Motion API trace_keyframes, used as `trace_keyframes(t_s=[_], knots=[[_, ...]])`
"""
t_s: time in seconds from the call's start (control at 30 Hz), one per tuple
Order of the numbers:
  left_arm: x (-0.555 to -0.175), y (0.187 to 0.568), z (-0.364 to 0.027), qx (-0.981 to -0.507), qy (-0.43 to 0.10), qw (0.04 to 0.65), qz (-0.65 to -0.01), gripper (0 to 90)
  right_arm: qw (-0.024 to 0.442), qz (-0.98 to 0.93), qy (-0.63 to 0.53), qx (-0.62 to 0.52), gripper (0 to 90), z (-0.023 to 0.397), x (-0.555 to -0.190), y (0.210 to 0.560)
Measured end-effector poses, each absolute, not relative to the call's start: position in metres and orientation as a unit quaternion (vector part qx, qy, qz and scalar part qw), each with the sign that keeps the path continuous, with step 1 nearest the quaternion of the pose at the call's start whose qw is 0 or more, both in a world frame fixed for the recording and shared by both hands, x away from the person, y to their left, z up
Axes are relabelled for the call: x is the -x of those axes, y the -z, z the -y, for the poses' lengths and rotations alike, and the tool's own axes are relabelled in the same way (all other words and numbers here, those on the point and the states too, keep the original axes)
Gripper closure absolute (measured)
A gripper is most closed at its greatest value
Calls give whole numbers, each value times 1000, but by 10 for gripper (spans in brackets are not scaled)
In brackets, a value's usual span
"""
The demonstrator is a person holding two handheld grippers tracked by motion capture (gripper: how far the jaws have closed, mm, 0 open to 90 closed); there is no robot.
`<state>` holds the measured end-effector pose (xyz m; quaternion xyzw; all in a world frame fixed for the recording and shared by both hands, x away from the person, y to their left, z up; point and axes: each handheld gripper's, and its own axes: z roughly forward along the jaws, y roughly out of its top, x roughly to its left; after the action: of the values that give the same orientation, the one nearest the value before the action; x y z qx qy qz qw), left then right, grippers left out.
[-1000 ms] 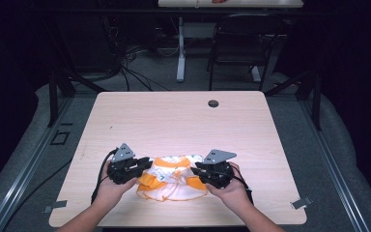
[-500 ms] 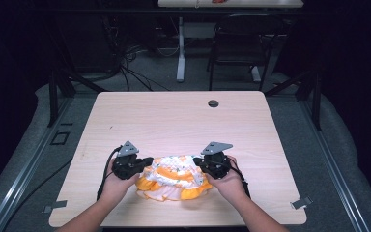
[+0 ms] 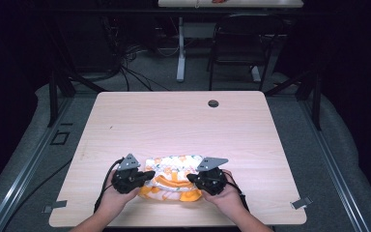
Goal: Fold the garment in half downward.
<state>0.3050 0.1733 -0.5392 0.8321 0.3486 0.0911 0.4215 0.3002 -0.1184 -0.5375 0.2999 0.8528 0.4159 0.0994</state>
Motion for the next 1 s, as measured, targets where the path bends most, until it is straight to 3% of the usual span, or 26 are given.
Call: trace_keyframes(t_s=[0.4,1.0], knots=[[-292,562,-175,-844,-89,398,-348,900,78,-863,-402,-295,899,118,-277,561],[-296,576,-180,-842,-89,395,-356,900,71,-864,-398,-302,900,120,-277,575]])
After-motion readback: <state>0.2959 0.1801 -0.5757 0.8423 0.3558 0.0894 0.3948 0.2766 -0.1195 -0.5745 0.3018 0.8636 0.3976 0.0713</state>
